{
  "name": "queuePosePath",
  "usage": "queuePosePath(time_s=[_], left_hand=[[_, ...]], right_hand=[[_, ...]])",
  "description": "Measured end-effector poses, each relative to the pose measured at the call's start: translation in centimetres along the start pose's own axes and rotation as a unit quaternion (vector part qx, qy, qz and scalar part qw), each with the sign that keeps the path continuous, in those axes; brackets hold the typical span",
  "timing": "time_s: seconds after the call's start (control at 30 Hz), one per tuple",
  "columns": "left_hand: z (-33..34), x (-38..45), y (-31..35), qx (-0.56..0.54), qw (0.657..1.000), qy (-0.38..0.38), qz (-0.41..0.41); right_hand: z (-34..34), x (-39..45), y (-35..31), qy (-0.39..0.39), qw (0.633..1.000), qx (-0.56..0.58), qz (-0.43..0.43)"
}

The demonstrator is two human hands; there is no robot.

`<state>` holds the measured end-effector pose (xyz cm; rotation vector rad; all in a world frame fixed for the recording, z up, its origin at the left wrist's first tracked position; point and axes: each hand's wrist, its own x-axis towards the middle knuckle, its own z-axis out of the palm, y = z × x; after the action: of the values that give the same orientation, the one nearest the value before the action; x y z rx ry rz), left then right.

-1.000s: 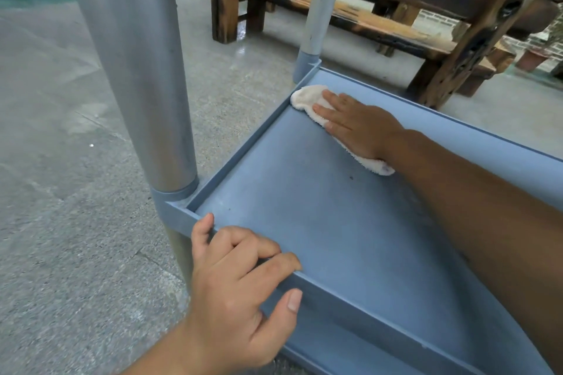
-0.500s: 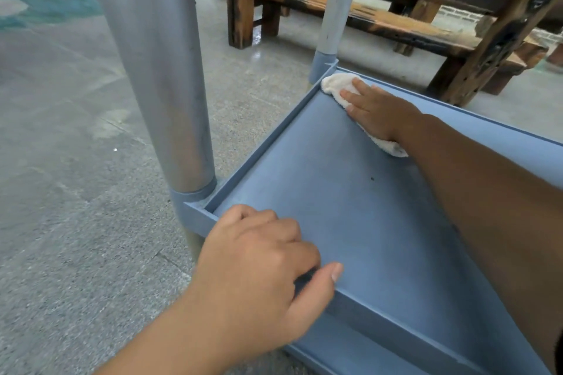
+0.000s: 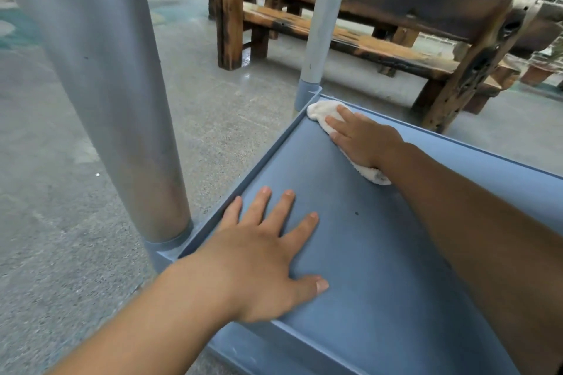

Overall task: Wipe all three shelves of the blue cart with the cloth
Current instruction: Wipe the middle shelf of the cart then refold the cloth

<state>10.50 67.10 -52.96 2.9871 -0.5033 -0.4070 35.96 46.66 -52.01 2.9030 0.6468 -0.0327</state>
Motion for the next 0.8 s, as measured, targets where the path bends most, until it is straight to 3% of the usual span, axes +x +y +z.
queuePosePath(time_s=[0.27,0.37,0.8], left_hand=[[0.2,0.1,0.3,-0.02,0.999,0.027,0.004],[0.2,0.1,0.3,-0.015,1.0,0.02,0.004],[0.0,0.7,0.2,-0.013,1.0,-0.013,-0.007]], right_hand=[[-0.5,3.2,1.5,-0.009,1.0,0.003,0.011],[-0.5,4.3,1.9,-0.008,0.997,0.048,0.055],[-0.4,2.9,0.6,-0.011,0.993,0.099,0.056]])
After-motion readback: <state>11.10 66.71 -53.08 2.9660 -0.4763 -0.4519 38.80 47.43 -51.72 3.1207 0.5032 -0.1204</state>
